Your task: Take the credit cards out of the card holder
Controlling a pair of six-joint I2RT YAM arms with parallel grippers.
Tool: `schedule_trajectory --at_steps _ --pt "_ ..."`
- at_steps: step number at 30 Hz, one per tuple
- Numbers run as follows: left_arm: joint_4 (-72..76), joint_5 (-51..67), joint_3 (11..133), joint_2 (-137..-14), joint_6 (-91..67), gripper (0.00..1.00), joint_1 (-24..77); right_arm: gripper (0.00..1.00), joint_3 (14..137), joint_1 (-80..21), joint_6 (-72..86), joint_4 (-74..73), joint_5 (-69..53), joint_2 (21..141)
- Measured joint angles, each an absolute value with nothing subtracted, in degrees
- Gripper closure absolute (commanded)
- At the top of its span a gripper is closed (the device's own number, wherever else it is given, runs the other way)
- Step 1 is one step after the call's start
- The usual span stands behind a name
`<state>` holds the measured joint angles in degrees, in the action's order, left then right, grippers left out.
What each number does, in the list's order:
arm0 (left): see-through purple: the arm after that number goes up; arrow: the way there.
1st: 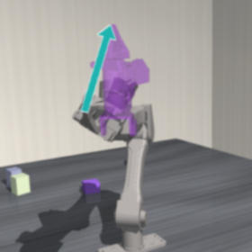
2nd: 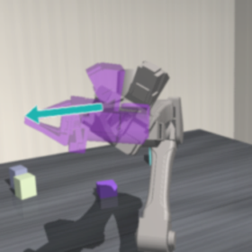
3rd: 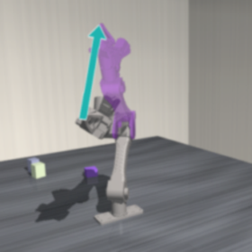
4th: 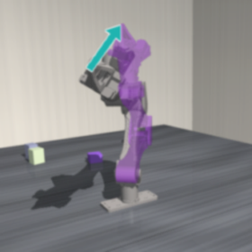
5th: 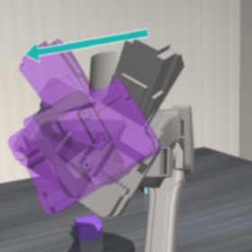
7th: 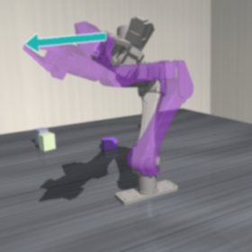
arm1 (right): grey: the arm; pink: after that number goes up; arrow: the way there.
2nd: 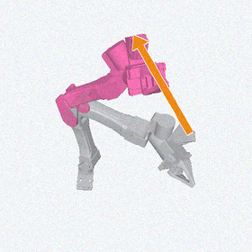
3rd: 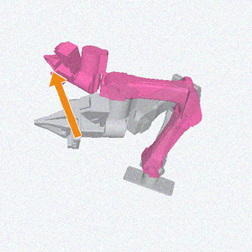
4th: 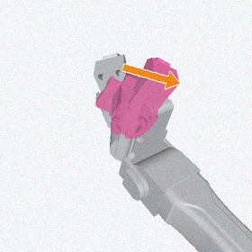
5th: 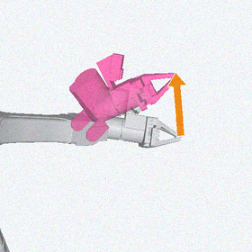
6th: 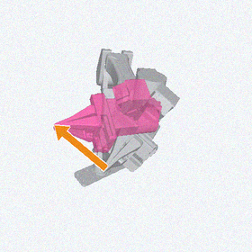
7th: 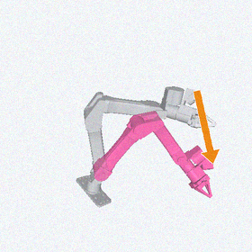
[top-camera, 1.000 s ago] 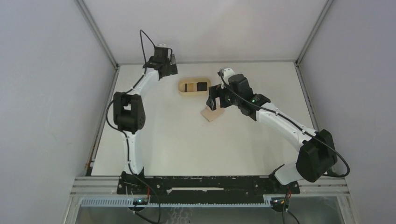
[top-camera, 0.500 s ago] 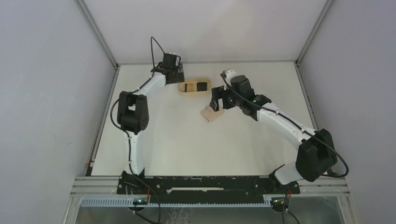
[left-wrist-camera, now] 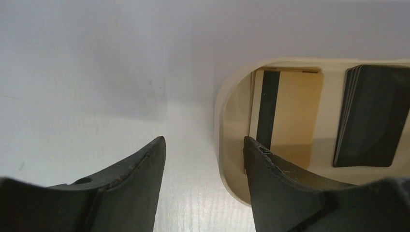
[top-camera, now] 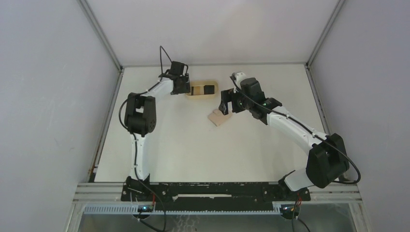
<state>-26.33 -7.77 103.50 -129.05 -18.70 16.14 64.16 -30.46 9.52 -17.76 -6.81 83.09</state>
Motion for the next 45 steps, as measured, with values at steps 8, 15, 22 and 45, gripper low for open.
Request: schedule_trajectory --at_steps 8,15,22,45 --pt "-28.08 -5.69 103.63 -130.63 -18.68 0.48 16.12 0.05 64.05 -30.46 9.69 -17.78 -6.76 83.09" --pt "-27.94 -5.10 103.35 -130.61 -18.61 0.64 16.12 0.05 63.88 -30.46 9.72 -17.69 -6.79 83.09" --pt "-24.34 -4.29 97.06 -127.37 -19.09 0.87 16.12 0.05 62.54 -30.63 9.78 -17.72 -6.79 83.09" --pt "-15.35 -4.38 73.80 -113.01 -23.05 0.56 16.51 0.05 60.66 -34.68 10.61 -16.51 -6.61 86.39"
